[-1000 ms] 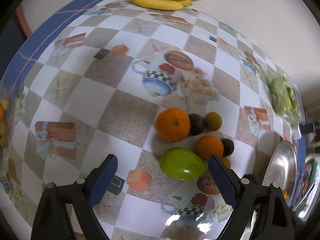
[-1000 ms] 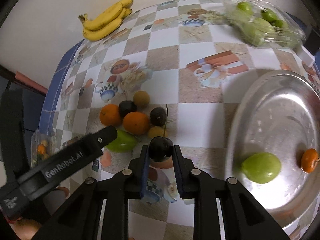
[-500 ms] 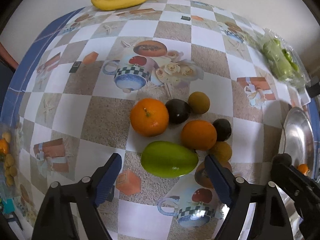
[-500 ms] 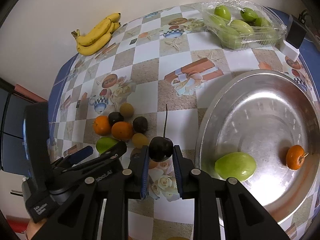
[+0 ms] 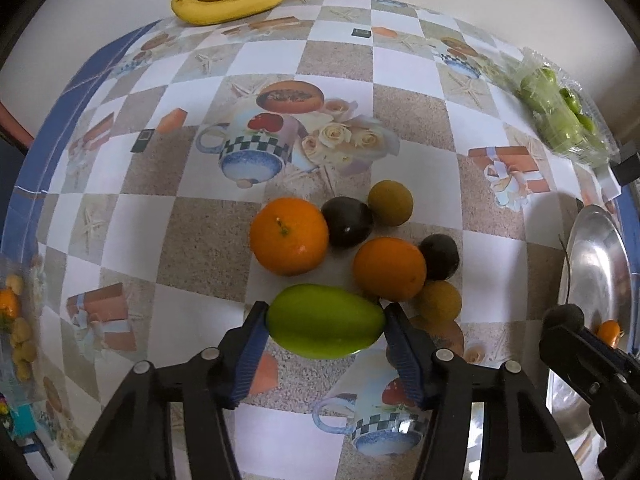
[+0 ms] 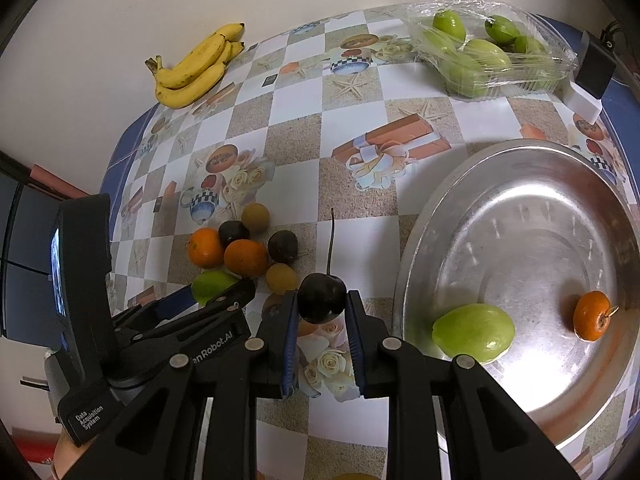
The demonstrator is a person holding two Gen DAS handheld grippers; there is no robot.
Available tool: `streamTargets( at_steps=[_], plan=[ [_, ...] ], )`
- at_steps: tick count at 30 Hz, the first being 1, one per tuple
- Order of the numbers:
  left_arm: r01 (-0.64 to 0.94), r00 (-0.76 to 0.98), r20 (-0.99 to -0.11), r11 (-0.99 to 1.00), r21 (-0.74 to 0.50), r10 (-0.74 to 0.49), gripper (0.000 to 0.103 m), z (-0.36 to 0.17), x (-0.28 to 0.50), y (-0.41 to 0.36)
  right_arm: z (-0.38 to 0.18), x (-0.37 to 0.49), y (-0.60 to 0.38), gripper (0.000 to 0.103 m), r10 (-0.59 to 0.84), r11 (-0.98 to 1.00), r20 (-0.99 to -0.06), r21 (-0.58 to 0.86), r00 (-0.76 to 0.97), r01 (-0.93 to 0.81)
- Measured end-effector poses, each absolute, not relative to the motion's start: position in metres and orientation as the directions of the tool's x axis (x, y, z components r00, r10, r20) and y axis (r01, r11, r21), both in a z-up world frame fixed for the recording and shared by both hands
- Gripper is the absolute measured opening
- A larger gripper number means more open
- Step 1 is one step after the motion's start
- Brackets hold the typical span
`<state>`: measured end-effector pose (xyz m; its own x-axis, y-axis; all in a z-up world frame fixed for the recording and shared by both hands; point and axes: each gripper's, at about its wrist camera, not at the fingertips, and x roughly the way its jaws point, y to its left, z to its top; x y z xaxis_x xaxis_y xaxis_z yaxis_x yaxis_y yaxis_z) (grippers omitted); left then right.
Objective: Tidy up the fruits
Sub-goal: 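Grasp a green mango with the left tool while the right tool carries the plum to the bowl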
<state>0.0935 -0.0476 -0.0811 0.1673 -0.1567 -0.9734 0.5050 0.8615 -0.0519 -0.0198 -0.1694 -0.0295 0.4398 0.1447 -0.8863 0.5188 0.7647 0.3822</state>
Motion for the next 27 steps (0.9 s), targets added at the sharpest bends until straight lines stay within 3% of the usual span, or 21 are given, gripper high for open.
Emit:
streamTargets(
  at_steps=[15, 27],
  plan=[
    [0.461, 0.281, -0.925, 0.881, -0.106, -0.258, 0.061, -0.028, 0.097, -0.035, -0.013, -0.029, -0.176, 0.024, 0.126, 0.754, -0.868, 0.399, 0.481, 0.523],
    [0.529, 0.289, -0.898, 0.837, -0.138, -0.331, 0.061, 0.003, 0.067, -0.059, -0.019, -0.068, -0.229, 0.024, 0.013, 0.669, -0.902, 0.329, 0.432, 0.666]
  ],
)
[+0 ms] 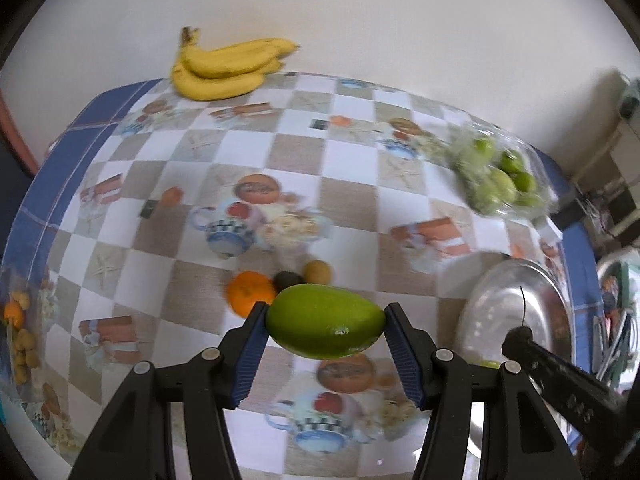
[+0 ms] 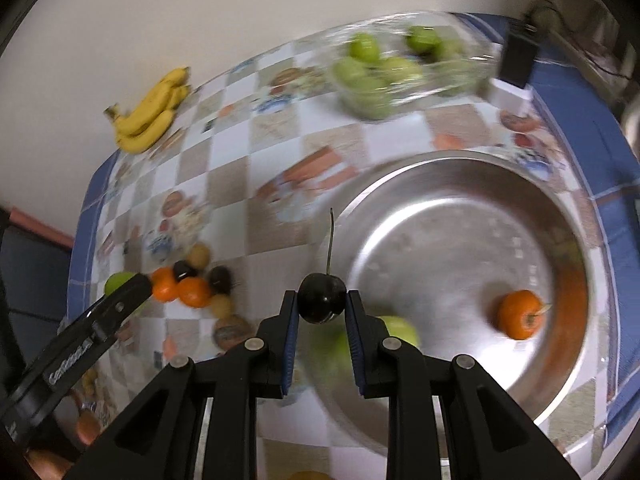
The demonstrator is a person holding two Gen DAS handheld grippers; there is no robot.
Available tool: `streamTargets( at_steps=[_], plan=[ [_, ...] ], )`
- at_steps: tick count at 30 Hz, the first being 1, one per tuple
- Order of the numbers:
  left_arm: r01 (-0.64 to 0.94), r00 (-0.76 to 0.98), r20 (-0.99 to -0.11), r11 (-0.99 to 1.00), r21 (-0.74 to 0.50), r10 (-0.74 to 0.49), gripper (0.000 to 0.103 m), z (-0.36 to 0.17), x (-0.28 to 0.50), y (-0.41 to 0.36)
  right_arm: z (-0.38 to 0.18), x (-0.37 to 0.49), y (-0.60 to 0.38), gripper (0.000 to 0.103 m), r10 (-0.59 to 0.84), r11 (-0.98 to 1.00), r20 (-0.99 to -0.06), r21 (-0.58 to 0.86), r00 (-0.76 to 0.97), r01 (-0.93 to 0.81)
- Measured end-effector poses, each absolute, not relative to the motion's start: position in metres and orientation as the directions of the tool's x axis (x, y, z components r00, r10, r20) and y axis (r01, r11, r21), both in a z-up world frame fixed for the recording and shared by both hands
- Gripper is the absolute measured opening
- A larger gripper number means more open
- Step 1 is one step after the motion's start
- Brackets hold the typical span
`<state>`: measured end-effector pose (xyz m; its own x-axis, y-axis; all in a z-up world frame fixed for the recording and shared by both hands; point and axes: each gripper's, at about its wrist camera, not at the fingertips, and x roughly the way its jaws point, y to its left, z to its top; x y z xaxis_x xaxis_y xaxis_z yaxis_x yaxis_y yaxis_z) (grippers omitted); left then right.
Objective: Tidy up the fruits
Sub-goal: 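Grasp a green mango with the left tool while the right tool carries the plum to the bowl, then open both tools over the steel bowl to drop the mango and plum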
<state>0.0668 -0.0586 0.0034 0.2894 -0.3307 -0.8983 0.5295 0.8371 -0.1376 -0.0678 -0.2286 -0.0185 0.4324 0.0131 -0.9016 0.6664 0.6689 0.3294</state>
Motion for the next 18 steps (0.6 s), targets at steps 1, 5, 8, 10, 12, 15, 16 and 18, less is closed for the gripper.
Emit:
streamTargets(
  at_steps=[1, 5, 8, 10, 12, 15, 16, 18],
  plan=[
    [0.543, 0.287, -0.898, 0.829, -0.135, -0.334, 0.061, 0.004, 0.062, -0.064, -0.019, -0.072, -0.234, 0.024, 0.004, 0.657, -0.904, 0.325, 0.428, 0.68],
    [0.608, 0.274, -0.897, 0.785, -0.117, -0.346, 0.061, 0.006, 0.04, -0.092, -0.024, -0.091, -0.254, 0.024, -0.019, 0.612, -0.91, 0.317, 0.415, 0.724],
    [0.661, 0.254, -0.892, 0.74, -0.122, -0.373, 0.061, 0.006, 0.024, -0.111, -0.027, -0.104, -0.267, 0.024, -0.038, 0.578, -0.915, 0.308, 0.402, 0.756],
    [0.696, 0.243, -0.889, 0.708, -0.118, -0.388, 0.061, 0.005, 0.013, -0.124, -0.029, -0.112, -0.276, 0.024, -0.051, 0.559, -0.917, 0.301, 0.395, 0.772],
    [0.727, 0.242, -0.888, 0.68, -0.101, -0.391, 0.061, 0.002, 0.003, -0.137, -0.03, -0.122, -0.285, 0.024, -0.06, 0.538, -0.917, 0.302, 0.393, 0.787],
    [0.76, 0.237, -0.886, 0.644, -0.087, -0.399, 0.061, -0.003, -0.009, -0.152, -0.032, -0.13, -0.292, 0.024, -0.073, 0.518, -0.918, 0.3, 0.391, 0.801],
    [0.768, 0.231, -0.883, 0.634, -0.092, -0.408, 0.061, -0.004, -0.012, -0.155, -0.032, -0.132, -0.294, 0.024, -0.077, 0.515, -0.918, 0.298, 0.39, 0.804],
    [0.782, 0.219, -0.88, 0.615, -0.1, -0.422, 0.061, -0.008, -0.016, -0.163, -0.032, -0.13, -0.294, 0.024, -0.085, 0.518, -0.918, 0.292, 0.387, 0.804]
  ],
)
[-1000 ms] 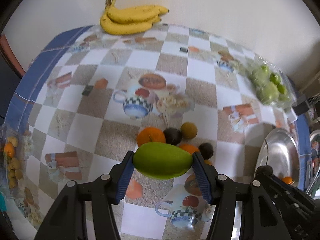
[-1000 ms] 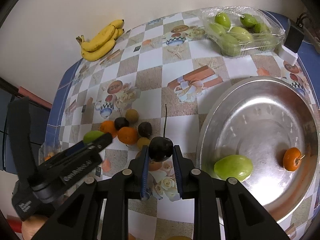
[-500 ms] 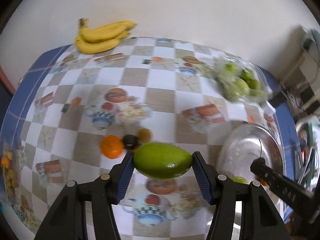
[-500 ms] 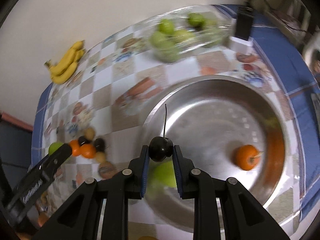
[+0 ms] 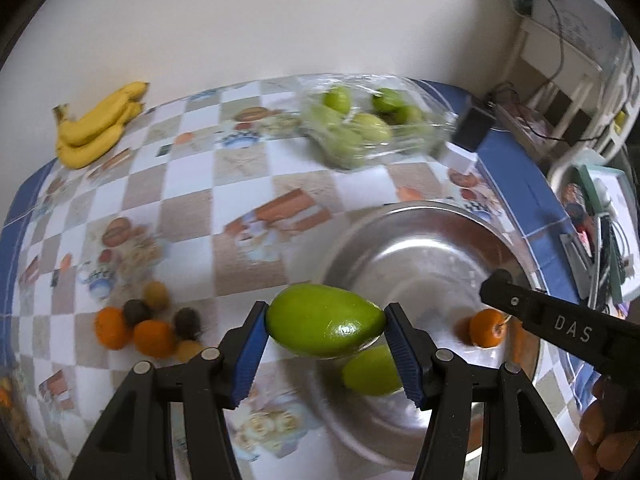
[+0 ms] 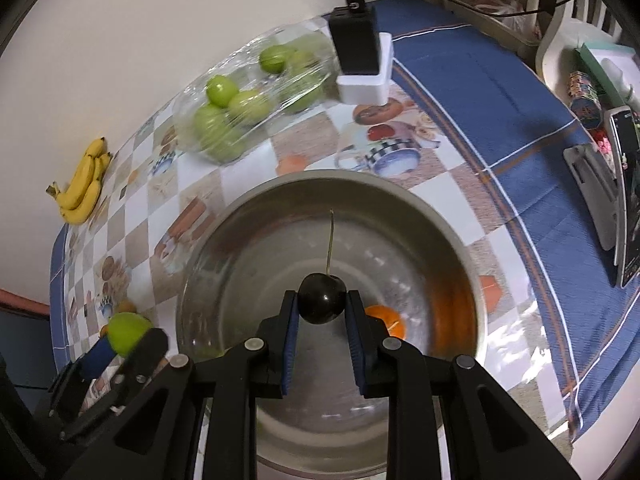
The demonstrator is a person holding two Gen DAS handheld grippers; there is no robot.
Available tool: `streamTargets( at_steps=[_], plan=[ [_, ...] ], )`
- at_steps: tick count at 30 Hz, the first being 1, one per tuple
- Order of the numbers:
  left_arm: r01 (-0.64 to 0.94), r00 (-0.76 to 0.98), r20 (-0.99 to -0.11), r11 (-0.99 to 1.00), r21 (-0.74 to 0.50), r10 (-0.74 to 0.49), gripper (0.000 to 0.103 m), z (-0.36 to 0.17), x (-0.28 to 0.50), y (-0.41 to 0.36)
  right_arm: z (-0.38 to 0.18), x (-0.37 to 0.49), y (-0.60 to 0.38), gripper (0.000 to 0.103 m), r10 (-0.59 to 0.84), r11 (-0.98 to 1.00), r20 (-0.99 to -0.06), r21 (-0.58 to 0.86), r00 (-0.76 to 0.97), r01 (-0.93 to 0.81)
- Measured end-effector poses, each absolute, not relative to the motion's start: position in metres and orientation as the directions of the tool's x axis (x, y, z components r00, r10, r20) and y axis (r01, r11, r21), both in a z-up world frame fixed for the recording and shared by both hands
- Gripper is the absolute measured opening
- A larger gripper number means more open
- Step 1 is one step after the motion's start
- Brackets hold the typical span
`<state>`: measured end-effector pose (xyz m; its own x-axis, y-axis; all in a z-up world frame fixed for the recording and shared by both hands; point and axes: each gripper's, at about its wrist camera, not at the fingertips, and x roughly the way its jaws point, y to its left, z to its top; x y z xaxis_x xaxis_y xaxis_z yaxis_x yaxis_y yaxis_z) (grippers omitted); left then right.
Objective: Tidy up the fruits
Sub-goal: 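Open both tools over the steel bowl to drop the mango and plum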
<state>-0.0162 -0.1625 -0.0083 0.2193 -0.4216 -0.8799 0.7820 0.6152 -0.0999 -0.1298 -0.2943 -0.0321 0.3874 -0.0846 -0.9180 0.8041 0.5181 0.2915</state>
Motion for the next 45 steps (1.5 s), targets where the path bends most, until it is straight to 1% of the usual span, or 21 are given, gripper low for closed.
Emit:
streamTargets(
  at_steps=[7, 12, 28, 33, 34, 37, 45],
  plan=[
    [0.817, 0.232, -0.881, 0.574, -0.053, -0.412, 0.061, -0.024, -0.028, -0.176, -0.045, -0.124, -0.291, 0.025, -0.112, 0.553, -0.926, 0.245, 0.362, 0.797],
    [0.826, 0.24, -0.883, 0.562, -0.033, -0.404, 0.062, -0.028, -0.031, -0.179, -0.055, -0.123, -0.291, 0.025, -0.102, 0.551, -0.931, 0.242, 0.352, 0.799],
    [0.85, 0.23, -0.905, 0.527, 0.008, -0.357, 0.062, -0.044, -0.039, -0.185, -0.06, -0.119, -0.29, 0.025, -0.092, 0.549, -0.934, 0.242, 0.346, 0.8],
    [0.859, 0.233, -0.901, 0.512, 0.014, -0.366, 0.064, -0.041, -0.041, -0.186, -0.06, -0.118, -0.29, 0.025, -0.089, 0.549, -0.936, 0.239, 0.34, 0.801],
    [0.861, 0.237, -0.9, 0.508, 0.02, -0.366, 0.066, -0.04, -0.042, -0.186, -0.06, -0.117, -0.29, 0.027, -0.089, 0.55, -0.937, 0.237, 0.339, 0.801],
    [0.864, 0.239, -0.899, 0.503, 0.023, -0.368, 0.067, -0.039, -0.043, -0.186, -0.058, -0.116, -0.289, 0.042, -0.09, 0.553, -0.934, 0.243, 0.347, 0.797],
    [0.844, 0.273, -0.878, 0.536, 0.022, -0.394, 0.067, -0.02, -0.037, -0.181, -0.043, -0.118, -0.29, 0.043, -0.122, 0.549, -0.919, 0.251, 0.374, 0.797]
  ],
)
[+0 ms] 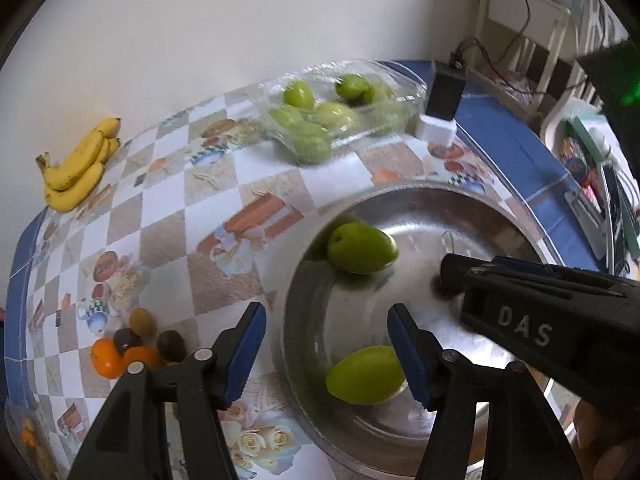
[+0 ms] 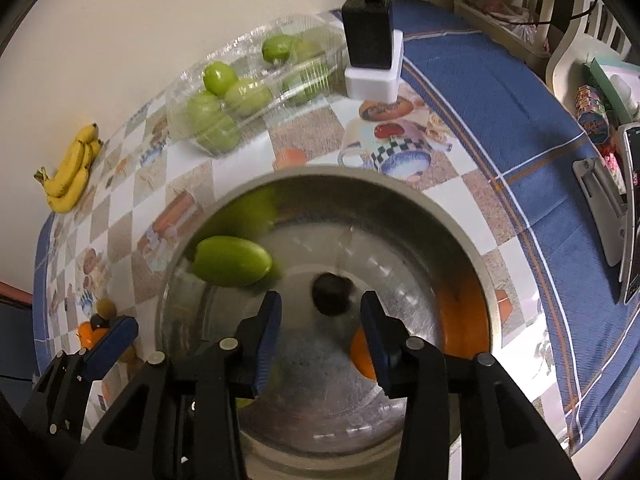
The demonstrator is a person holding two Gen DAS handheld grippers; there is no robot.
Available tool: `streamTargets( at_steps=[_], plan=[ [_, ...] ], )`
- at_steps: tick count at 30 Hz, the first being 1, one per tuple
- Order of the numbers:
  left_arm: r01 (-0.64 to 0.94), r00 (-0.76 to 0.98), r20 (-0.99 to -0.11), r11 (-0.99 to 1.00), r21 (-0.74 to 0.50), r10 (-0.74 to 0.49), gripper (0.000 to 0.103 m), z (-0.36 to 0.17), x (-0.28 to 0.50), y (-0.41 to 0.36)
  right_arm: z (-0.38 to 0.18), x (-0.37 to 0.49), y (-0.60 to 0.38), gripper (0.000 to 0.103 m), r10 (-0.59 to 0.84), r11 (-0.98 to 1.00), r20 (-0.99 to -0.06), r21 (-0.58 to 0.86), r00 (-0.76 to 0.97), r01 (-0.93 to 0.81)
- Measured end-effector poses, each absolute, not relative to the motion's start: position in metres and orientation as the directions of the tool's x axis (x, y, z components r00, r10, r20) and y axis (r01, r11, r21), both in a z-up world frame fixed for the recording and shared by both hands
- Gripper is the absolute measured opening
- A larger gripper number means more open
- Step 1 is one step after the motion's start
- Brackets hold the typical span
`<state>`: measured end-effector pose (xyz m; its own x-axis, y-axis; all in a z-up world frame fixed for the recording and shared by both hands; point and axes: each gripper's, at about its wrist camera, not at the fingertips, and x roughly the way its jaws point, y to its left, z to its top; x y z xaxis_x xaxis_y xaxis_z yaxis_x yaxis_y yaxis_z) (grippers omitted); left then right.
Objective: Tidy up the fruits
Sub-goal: 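Open both tools over the steel bowl to drop the mango and plum, then move both open tools back toward the fruit cluster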
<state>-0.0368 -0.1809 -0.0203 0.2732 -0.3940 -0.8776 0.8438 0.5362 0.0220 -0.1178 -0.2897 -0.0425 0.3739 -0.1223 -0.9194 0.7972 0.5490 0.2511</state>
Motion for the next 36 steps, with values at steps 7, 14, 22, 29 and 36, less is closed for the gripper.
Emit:
streamTargets(
  at_steps=[7, 14, 22, 29, 36],
  plan=[
    [0.727, 0.315, -0.887, 0.686, -0.002, -0.337, 0.067, -0.015, -0.004, -0.158, -0.037, -0.118, -0.287, 0.042, -0.133, 0.555, -0.916, 0.248, 0.379, 0.794],
    [0.518, 0.311, -0.921, 0.854, -0.043, -0.235, 0.067, -0.026, 0.042, -0.114, -0.039, -0.113, -0.281, 0.051, -0.13, 0.573, -0.926, 0.222, 0.355, 0.789],
    [0.422, 0.31, -0.928, 0.904, -0.06, -0.207, 0.071, -0.029, 0.061, -0.086, -0.037, -0.103, -0.271, 0.059, -0.132, 0.621, -0.928, 0.196, 0.348, 0.759],
    [0.401, 0.304, -0.94, 0.916, -0.02, -0.153, 0.094, -0.038, 0.063, -0.083, -0.041, -0.101, -0.268, 0.085, -0.156, 0.633, -0.929, 0.167, 0.336, 0.756],
    [0.38, 0.32, -0.941, 0.925, 0.018, -0.114, 0.103, -0.043, 0.065, -0.079, -0.045, -0.102, -0.27, 0.09, -0.15, 0.626, -0.93, 0.173, 0.335, 0.761]
  ],
)
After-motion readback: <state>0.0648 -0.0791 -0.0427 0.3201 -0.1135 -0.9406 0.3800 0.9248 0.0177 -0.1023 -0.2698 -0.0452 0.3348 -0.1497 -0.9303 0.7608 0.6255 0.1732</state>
